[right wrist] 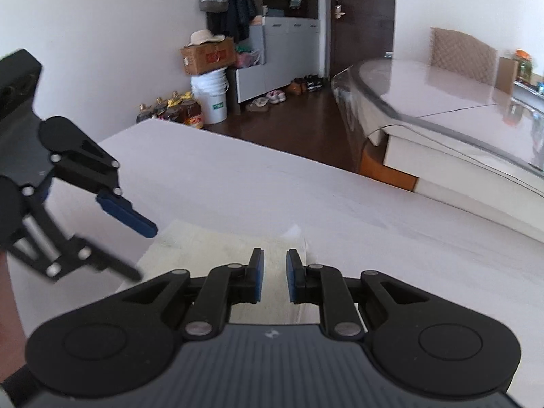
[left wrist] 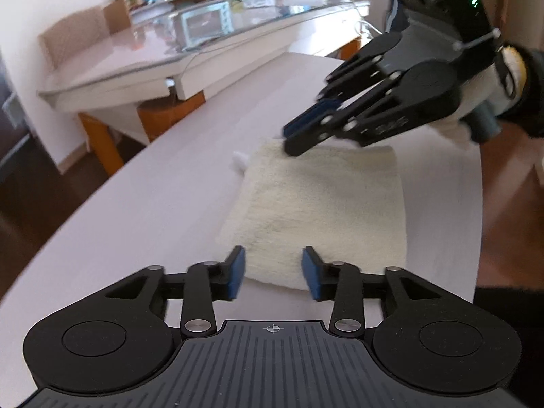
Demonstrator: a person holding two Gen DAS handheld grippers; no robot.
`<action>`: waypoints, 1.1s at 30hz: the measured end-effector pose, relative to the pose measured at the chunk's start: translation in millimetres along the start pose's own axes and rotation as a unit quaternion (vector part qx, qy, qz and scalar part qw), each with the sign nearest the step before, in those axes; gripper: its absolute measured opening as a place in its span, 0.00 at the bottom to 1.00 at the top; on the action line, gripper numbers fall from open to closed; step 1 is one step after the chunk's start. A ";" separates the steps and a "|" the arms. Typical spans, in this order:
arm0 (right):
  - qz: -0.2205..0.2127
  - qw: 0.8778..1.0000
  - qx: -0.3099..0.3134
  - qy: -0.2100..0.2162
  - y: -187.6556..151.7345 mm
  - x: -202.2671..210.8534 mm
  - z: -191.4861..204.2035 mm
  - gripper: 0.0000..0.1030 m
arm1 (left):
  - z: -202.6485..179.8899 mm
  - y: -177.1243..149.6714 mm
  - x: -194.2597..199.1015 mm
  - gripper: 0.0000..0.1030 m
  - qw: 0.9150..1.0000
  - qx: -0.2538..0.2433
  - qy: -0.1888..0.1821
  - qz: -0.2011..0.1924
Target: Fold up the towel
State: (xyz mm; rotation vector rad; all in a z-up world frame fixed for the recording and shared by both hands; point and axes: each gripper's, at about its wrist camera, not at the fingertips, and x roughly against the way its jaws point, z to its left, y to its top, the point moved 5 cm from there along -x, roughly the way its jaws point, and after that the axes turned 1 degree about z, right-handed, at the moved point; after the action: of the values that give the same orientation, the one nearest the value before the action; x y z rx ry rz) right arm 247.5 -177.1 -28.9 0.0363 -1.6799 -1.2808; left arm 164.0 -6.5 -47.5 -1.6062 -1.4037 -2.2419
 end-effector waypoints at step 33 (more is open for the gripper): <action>0.006 0.999 -0.041 -0.023 -23.5 11.7 -2.2 0.17 | 1.1 2.4 -14.9 0.74 1.000 0.006 0.031 0.001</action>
State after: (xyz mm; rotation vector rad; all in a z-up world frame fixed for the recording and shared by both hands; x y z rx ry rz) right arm 231.3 -195.4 -38.7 -0.0530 -1.6633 -1.3488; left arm 172.9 -13.7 -57.5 -1.5208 -1.3960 -2.2571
